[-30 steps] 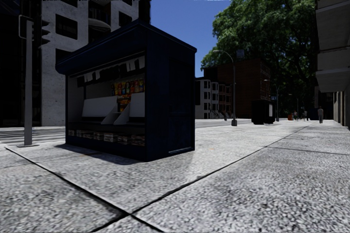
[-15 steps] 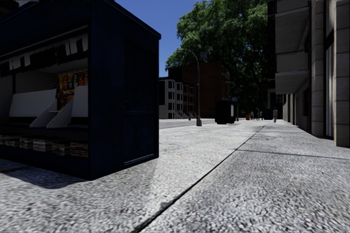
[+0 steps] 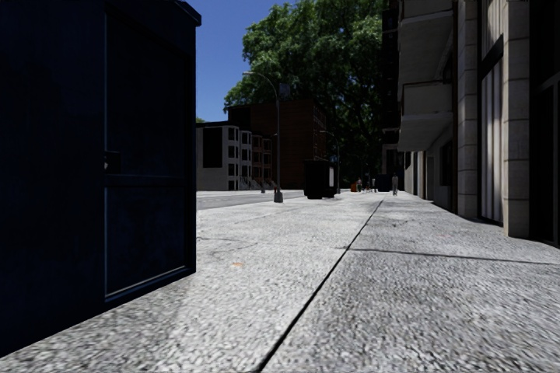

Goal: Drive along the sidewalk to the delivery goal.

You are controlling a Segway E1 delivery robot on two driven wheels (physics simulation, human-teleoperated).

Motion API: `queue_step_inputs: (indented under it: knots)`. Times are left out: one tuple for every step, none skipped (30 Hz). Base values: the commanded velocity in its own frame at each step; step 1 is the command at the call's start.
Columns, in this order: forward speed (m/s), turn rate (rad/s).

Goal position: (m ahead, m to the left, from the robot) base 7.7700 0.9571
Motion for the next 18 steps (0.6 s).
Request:
queue_step_inputs:
  knots:
    - [1.55,0.0]
    - [1.55,0.0]
    - [1.55,0.0]
    - [1.55,0.0]
    - [1.55,0.0]
    - [1.55,0.0]
    - [1.55,0.0]
    - [1.55,0.0]
    - [1.57,0.0]
    - [1.57,0.0]
    - [1.57,0.0]
    - [1.58,0.0]
    - [1.58,0.0]
    - [1.59,0.0]
    - [1.59,0.0]
    - [1.61,0.0]
    - [1.63,0.0]
    - [1.63,0.0]
